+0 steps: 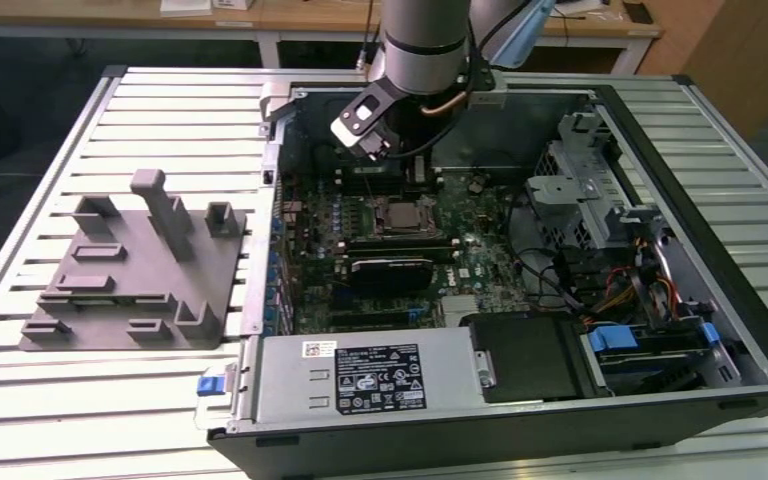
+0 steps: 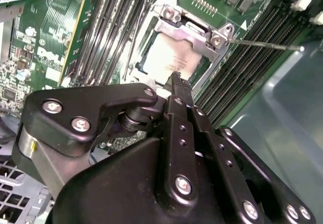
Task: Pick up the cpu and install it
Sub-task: 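Close the cpu cover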
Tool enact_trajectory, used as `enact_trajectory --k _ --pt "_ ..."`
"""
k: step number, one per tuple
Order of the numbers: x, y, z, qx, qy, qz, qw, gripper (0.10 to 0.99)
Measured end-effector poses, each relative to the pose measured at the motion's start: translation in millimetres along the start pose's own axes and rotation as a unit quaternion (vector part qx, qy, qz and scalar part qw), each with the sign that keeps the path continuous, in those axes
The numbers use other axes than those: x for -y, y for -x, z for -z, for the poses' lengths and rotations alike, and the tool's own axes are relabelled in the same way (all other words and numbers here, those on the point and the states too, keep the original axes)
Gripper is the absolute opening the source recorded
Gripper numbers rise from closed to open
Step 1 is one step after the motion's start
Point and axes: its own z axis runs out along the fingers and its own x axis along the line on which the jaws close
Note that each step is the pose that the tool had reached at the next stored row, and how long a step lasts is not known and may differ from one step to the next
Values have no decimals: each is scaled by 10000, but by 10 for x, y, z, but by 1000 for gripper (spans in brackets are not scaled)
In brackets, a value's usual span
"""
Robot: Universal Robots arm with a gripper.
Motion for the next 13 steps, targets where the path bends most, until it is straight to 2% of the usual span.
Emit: enact_trajectory --k 5,11,13 --pt "45 19 -40 2 -1 -8 10000 106" --pt "47 20 -41 6 0 -3 10000 106" --pt "47 20 -41 2 -1 100 10000 106"
